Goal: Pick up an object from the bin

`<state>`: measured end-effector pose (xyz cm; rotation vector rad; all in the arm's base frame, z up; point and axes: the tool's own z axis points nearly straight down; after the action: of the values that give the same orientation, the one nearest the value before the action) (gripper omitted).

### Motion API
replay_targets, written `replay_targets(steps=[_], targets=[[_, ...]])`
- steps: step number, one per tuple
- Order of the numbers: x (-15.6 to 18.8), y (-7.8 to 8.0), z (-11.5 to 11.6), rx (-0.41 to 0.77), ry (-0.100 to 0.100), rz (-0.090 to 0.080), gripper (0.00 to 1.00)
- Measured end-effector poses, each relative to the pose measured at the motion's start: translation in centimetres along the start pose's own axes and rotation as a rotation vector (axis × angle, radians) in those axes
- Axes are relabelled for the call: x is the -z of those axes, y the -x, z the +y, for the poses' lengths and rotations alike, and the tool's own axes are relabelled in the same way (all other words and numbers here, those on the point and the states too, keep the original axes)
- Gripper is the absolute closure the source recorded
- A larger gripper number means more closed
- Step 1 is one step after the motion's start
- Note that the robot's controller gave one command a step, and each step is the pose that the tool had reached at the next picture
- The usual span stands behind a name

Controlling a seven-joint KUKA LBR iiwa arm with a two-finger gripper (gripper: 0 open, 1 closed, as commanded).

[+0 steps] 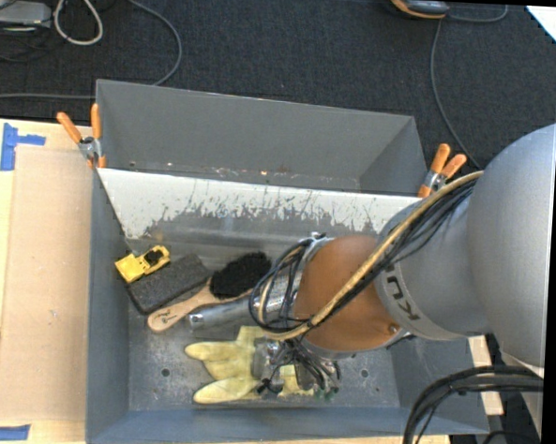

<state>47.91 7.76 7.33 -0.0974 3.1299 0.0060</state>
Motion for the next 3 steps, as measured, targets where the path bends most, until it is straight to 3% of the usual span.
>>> replay_targets(steps=[1, 2, 3], targets=[[0.0, 0.0, 0.0, 0.000, 0.000, 0.000, 1.00], [0.0, -0.7, 1.6, 0.111, 0.000, 0.004, 1.00], [-0.4, 2.1, 0.6, 0.091, 0.000, 0.000, 1.00]])
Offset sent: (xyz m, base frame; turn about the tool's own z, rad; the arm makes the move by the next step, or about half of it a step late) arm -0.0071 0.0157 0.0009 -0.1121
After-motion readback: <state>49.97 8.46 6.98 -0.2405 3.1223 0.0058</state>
